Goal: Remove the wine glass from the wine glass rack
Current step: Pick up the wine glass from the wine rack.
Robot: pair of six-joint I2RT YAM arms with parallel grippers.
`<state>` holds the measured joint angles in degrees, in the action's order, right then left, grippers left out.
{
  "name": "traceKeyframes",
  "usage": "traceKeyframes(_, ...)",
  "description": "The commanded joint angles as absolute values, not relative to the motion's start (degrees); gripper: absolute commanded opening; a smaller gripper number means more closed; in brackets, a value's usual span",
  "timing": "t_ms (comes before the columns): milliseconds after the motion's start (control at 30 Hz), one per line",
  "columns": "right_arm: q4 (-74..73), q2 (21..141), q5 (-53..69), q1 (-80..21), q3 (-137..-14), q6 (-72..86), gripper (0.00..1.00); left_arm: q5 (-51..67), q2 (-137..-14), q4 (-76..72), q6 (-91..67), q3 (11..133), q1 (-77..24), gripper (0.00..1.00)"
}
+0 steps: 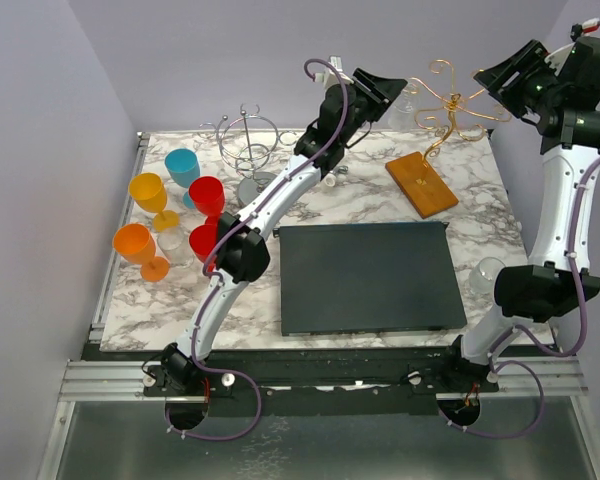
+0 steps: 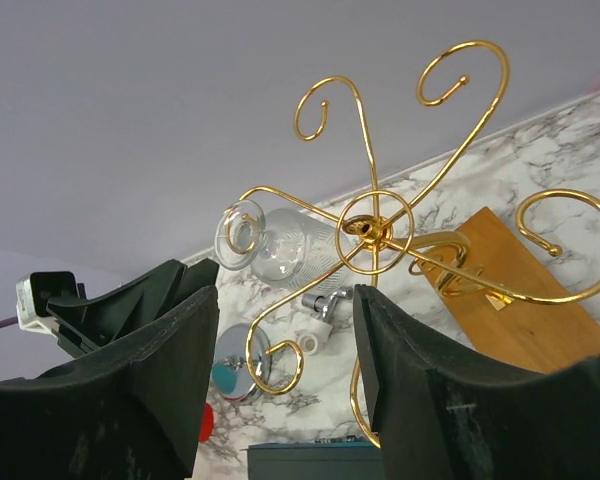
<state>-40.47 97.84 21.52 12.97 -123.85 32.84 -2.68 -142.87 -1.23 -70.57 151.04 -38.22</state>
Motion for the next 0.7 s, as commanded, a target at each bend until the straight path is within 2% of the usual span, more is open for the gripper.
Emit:
traceKeyframes(0, -38.1, 100.1, 23.9, 11.9, -124.2, 34.0, 0.61, -4.0, -145.2, -4.7, -71.9, 153.5, -38.0, 0.45)
traceKeyframes(333, -38.5, 107.1, 28.1, 11.0, -130.0, 34.9, 0.61, -4.3, -144.9, -4.9, -71.7, 152.5, -37.3, 0.42)
traceKeyframes(667, -36.2, 112.9, 31.8, 8.1, -133.3, 36.2, 0.59, 2.6, -140.4, -4.1, -70.1, 147.1, -34.5, 0.4)
